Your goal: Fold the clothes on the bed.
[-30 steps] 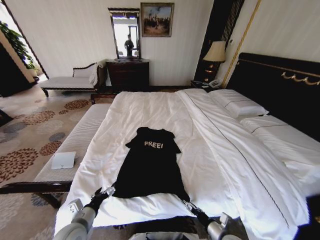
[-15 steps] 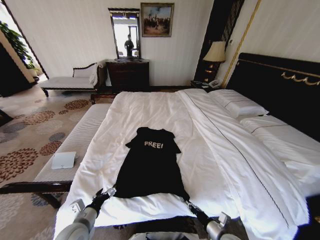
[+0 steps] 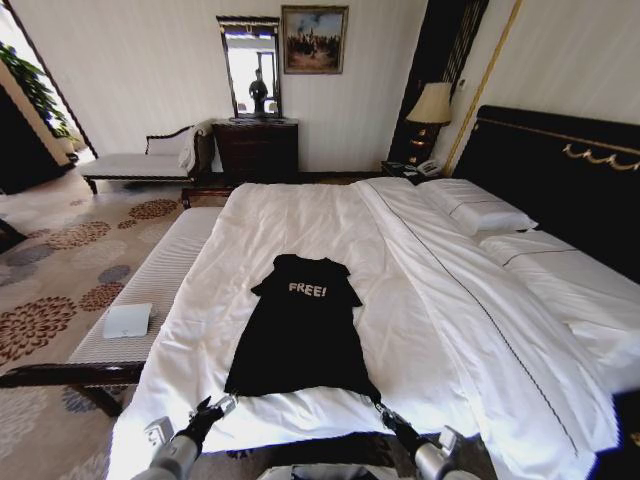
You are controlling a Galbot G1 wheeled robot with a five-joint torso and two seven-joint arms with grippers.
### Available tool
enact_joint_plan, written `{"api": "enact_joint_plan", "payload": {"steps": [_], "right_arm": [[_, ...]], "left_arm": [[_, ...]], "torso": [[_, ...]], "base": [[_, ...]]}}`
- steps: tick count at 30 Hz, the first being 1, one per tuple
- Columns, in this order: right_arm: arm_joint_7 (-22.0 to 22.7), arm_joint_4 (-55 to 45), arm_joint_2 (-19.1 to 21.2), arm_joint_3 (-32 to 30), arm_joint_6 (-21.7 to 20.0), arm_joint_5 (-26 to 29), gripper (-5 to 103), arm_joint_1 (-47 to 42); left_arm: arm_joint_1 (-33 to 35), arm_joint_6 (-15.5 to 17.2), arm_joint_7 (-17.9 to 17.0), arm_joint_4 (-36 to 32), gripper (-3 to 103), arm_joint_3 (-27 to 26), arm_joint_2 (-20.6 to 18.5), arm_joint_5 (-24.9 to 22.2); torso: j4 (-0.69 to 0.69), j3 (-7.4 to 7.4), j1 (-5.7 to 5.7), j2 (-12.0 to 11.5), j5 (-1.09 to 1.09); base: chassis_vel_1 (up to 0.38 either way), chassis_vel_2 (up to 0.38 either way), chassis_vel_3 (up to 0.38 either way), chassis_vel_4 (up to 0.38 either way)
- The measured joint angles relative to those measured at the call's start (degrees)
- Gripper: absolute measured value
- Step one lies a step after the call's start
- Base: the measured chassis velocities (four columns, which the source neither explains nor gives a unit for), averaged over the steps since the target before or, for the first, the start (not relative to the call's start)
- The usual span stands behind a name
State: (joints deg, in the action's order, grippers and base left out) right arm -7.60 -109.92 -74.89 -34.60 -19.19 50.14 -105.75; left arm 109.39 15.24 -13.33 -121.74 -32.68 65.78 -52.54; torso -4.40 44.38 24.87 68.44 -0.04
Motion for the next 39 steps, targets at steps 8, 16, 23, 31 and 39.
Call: {"api": "enact_joint_plan", "payload": {"steps": [8,16,23,31,39], "right_arm": [[0.2,-0.5,-0.1,-0.3,0.0,0.1,0,-0.2],[0.5,-0.4,-0.4,-0.4,0.0,0.3,0,-0.2],[0.6,-0.4,-0.5,-0.5,0.0,0.4,0,-0.3],[0.7,-0.7,-0.4,-0.8,0.0,0.6,0,-0.5],[2.0,-1.2,-1.0,-0.2,2.1,-0.9,0,-0.4]], "left_arm": [[-4.8,0.1,-0.4,3.6,101,2.5,0.4,-0.5],[-7.5,0.2,-0.6,5.0,79,5.0,0.0,-0.5],[-8.7,0.4,-2.1,5.4,52,5.5,-0.2,-1.5],[-8.1,0.6,-2.4,5.0,25,5.3,-0.3,-2.0],[-6.5,0.5,-2.3,4.4,1,4.4,-0.3,-2.0]], "torso": [[-0.01,0.0,0.0,0.0,-0.01],[0.0,0.0,0.0,0.0,0.0],[0.0,0.0,0.0,0.0,0.0],[0.0,0.0,0.0,0.0,0.0],[-0.01,0.0,0.0,0.0,-0.01]], "base": [[0.0,0.0,0.0,0.0],[0.0,0.0,0.0,0.0],[0.0,0.0,0.0,0.0],[0.0,0.0,0.0,0.0],[0.0,0.0,0.0,0.0]]}}
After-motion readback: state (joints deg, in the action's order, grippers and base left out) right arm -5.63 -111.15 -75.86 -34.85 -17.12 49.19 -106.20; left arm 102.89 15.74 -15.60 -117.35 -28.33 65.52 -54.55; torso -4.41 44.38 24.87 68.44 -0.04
